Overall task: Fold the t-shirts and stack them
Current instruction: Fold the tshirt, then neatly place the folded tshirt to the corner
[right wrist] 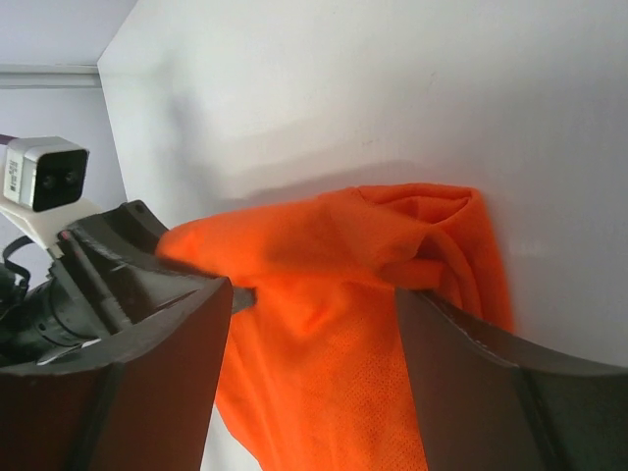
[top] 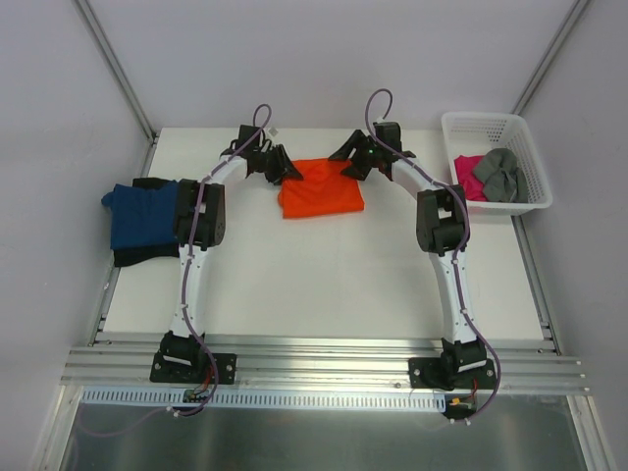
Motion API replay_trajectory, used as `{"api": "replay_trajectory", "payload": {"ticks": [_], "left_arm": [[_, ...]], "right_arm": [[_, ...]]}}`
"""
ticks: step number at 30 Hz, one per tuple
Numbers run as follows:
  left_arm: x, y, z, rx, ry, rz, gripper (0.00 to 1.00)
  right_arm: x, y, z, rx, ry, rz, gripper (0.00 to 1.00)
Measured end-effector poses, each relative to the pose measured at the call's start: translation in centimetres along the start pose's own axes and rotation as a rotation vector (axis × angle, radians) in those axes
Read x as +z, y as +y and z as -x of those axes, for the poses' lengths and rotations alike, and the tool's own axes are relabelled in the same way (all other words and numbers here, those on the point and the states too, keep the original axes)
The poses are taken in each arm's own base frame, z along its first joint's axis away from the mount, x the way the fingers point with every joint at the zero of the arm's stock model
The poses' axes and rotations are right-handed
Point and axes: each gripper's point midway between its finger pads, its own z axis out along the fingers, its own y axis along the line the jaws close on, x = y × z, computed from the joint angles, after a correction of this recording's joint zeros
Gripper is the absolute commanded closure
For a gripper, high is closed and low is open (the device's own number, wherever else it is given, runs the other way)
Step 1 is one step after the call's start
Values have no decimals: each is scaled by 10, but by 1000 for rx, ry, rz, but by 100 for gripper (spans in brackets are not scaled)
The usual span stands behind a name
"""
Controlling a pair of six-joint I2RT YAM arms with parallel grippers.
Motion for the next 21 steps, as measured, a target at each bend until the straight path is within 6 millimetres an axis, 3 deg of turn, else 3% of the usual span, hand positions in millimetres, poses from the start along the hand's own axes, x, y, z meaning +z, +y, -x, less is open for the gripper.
{"api": "replay_trajectory", "payload": {"ticks": [3, 8, 12, 16, 19, 21], "left_arm": [[2, 6, -6, -16, 16, 8, 97], [1, 6, -7, -9, 19, 10, 100], [-9, 8, -13, 18, 33, 41, 100], [-37, 9, -13, 61, 36, 99, 100], [-76, 4, -2, 94, 6, 130, 100], [-114, -1, 11, 120, -42, 154, 100]], "right_arm": [[0, 0, 0, -1, 1, 0, 29], [-5, 0, -3, -4, 6, -6, 28], [-24, 2, -7, -10, 17, -27, 28], [-66, 9, 8, -33, -2, -43, 27], [-110, 16, 38, -66, -69, -50, 27], [-142, 20, 57, -96, -127, -57, 26]]}}
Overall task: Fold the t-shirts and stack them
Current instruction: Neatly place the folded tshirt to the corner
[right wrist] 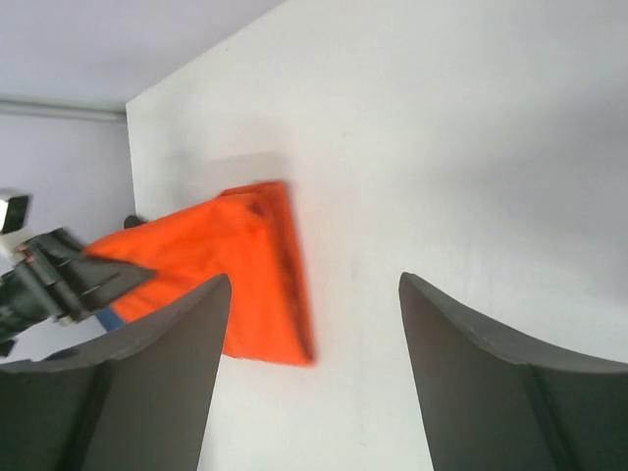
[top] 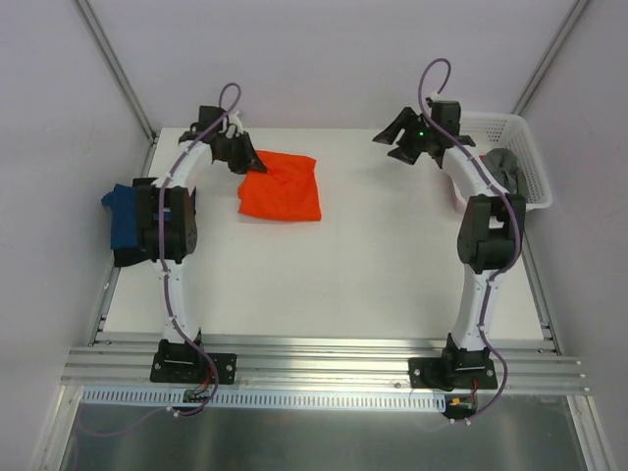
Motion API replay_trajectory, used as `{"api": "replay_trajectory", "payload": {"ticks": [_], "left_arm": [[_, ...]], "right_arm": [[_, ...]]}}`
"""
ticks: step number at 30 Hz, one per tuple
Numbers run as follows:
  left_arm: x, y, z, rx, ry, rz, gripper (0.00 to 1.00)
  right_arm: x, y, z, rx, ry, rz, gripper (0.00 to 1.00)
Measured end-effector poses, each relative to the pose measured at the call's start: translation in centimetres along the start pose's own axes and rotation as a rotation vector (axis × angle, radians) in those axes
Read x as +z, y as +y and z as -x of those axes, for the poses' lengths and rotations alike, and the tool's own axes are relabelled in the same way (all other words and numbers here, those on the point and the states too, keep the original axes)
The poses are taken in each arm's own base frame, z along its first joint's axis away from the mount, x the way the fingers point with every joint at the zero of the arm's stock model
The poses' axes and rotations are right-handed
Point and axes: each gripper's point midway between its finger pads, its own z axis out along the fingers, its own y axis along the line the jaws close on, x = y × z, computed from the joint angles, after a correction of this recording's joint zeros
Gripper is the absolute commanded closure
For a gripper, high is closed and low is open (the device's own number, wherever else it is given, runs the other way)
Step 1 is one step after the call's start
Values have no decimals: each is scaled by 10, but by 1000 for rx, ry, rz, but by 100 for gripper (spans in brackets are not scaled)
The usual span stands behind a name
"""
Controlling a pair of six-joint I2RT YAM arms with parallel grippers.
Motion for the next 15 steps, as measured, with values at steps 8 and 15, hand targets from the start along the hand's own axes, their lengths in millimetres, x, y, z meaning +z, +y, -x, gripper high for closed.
{"api": "replay_trajectory", "payload": {"ticks": [8, 15], "left_arm": [[-128, 10, 28, 102, -128, 99, 100], [-157, 37, -3, 68, -52, 168, 100]], "right_arm": [[-53, -19, -2, -56, -27, -74, 26], [-44, -35, -46, -62, 81, -123, 26]]}}
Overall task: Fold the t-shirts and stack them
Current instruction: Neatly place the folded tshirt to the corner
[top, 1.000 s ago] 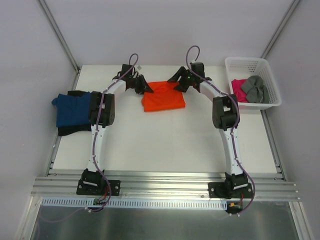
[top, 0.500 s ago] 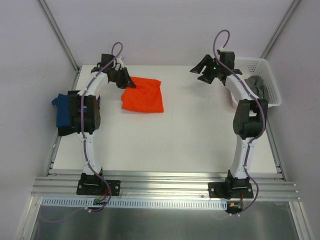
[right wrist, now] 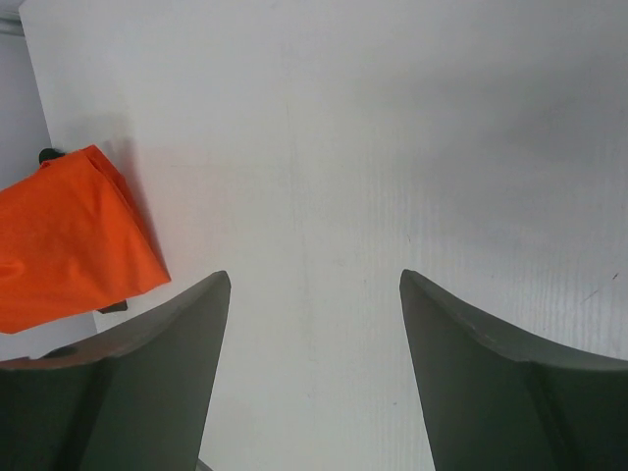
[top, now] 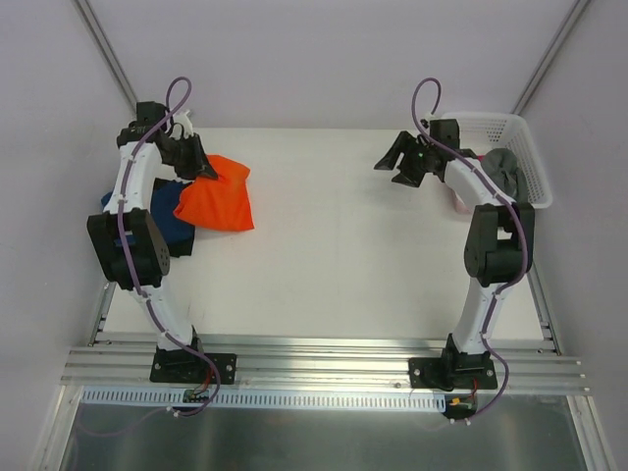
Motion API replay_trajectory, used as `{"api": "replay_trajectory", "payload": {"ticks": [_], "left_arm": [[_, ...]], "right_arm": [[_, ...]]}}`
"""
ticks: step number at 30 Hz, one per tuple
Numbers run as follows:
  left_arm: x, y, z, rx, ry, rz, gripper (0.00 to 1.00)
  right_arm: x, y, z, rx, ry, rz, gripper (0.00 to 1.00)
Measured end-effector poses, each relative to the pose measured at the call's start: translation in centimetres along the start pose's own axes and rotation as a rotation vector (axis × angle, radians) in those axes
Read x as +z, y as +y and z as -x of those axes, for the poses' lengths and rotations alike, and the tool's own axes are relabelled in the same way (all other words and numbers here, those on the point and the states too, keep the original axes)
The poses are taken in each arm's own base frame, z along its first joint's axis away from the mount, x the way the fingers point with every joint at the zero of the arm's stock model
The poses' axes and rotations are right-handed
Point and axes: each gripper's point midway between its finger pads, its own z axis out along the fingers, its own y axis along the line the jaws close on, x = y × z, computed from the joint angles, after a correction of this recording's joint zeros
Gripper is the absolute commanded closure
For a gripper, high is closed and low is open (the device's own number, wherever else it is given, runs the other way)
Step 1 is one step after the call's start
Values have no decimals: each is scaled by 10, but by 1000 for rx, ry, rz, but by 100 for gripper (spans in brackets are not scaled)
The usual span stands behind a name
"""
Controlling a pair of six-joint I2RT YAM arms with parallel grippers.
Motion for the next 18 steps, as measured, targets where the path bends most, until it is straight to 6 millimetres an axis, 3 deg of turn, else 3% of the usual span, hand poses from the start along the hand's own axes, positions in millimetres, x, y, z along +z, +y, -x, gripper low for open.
{"api": "replay_trajectory", "payload": {"ticks": [6, 13, 18], "left_arm": [[-33, 4, -21, -30, 20, 28, 100], [-89, 24, -12, -70, -66, 89, 100], [-111, 43, -9, -98, -95, 142, 100]], "right_arm": [[-5, 7, -2, -21, -6, 9, 26], [-13, 15, -4, -31, -15, 20, 26], [-11, 18, -6, -36, -11, 25, 26]]}}
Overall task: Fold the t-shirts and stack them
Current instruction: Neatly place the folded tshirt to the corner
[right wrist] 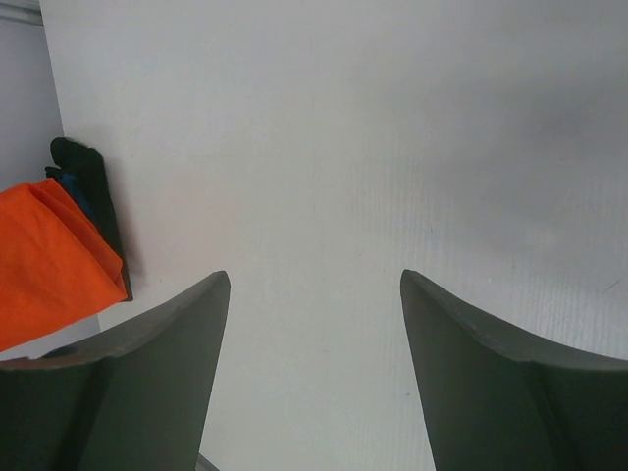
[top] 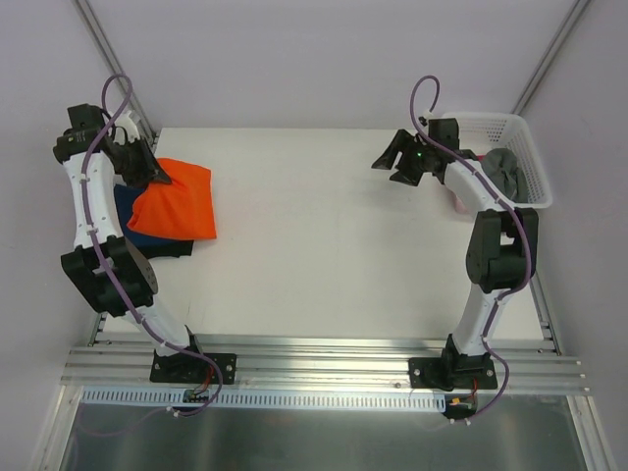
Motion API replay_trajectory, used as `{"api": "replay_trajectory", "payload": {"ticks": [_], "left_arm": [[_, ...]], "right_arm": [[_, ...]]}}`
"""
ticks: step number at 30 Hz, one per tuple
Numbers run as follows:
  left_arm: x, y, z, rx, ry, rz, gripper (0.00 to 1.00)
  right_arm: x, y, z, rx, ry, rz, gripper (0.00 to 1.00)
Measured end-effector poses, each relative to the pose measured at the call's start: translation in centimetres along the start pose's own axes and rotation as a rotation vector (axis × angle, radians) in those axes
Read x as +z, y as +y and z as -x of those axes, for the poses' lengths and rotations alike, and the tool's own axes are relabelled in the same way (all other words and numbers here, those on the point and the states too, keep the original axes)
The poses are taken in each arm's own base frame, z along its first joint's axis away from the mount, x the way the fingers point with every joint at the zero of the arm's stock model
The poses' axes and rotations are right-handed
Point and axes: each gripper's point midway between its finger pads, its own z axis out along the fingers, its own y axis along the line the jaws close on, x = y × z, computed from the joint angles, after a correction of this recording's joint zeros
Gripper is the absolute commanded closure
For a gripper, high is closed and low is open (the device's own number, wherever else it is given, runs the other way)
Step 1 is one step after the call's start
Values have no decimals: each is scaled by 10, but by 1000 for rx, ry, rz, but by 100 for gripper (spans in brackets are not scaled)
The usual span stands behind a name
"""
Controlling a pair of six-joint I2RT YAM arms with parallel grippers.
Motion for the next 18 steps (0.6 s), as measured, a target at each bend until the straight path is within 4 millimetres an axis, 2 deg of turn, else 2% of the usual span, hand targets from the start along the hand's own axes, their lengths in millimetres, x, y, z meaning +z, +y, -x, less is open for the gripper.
{"api": "replay_trajectory", "payload": {"ticks": [6, 18], "left_arm": [[-11, 19, 4, -47, -3, 34, 100], [-9, 60, 21, -90, -17, 135, 100]], "right_arm": [[1, 4, 0, -4, -3, 9, 25], [1, 5, -1, 11, -1, 11, 26]]}}
